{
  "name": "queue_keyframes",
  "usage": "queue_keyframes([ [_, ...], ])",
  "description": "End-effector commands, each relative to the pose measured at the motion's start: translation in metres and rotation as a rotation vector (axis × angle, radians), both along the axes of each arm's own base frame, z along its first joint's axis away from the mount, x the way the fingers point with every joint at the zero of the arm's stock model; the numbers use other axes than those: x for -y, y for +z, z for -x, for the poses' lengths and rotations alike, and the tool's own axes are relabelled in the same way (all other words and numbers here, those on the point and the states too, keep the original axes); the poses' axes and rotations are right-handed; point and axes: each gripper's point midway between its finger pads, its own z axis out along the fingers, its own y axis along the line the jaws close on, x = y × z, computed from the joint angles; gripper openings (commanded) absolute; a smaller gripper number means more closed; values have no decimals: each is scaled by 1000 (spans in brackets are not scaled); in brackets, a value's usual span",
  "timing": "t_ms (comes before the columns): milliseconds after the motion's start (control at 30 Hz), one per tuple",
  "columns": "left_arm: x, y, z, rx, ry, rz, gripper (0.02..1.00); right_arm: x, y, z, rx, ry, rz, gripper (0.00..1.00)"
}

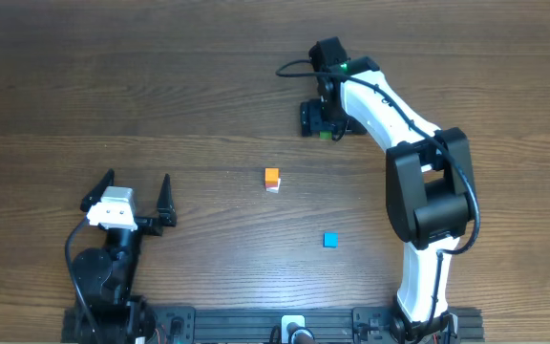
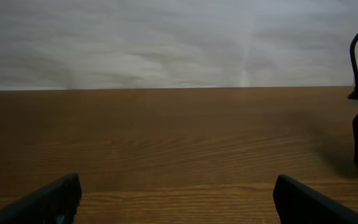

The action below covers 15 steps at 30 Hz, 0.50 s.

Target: Stack Cubes

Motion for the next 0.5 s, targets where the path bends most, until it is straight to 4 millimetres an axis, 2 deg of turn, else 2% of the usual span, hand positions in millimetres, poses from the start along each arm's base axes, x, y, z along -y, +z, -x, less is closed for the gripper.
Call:
queue_keyframes([
  [33, -2, -1, 0, 2, 7, -15, 996, -9, -2, -2, 1, 23, -8, 866],
  [500, -2, -1, 0, 2, 7, -15, 998, -8, -7, -1, -9, -4, -4, 722],
])
